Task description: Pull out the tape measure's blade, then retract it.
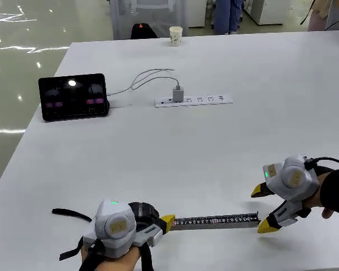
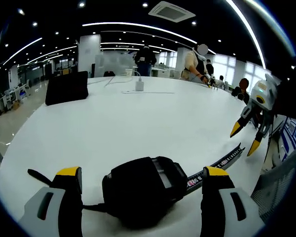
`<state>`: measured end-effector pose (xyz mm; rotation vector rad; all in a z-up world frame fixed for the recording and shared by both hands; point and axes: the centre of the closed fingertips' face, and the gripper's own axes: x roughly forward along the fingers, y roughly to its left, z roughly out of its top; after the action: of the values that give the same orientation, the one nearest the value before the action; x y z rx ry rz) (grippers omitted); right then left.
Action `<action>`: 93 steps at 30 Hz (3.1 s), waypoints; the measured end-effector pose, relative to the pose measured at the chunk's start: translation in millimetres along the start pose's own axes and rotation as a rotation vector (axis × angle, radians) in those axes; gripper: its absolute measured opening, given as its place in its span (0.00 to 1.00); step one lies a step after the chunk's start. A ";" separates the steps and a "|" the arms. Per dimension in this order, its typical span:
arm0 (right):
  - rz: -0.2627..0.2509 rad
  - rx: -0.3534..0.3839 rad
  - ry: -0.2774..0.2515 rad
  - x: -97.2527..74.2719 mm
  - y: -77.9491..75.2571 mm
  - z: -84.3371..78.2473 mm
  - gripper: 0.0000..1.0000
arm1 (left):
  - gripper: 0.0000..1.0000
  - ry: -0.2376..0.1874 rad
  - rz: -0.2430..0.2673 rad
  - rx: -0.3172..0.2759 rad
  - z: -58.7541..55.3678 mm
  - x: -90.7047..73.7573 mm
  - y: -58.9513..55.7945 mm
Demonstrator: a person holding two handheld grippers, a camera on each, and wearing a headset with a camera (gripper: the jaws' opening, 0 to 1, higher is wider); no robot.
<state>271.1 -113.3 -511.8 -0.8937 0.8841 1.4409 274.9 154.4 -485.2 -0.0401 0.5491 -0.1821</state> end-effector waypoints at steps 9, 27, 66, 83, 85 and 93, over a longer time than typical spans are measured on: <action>0.016 -0.034 0.025 3.7 2.2 -3.0 0.30 | 0.99 -0.004 -0.001 -0.010 1.2 -0.5 0.2; 0.020 -0.046 0.034 10.2 8.5 -2.6 0.12 | 0.94 0.005 0.001 -0.021 -0.7 -1.6 2.0; 0.000 0.034 0.058 12.1 4.9 -3.9 0.11 | 0.61 0.129 0.005 -0.067 -14.0 -4.8 -4.0; 0.008 0.011 0.040 14.4 5.4 1.9 0.10 | 0.61 0.125 -0.010 -0.067 -14.0 -4.1 -3.4; 0.012 -0.016 0.043 14.9 5.0 3.0 0.11 | 0.61 0.125 -0.012 -0.065 -14.0 -3.9 -3.2; 0.017 -0.013 0.051 16.1 4.4 5.6 0.11 | 0.61 0.123 -0.016 -0.066 -14.0 -3.4 -3.0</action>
<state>265.9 -101.7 -523.8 -0.9380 0.9237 1.4453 264.3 152.3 -495.2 -0.0979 0.6771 -0.1833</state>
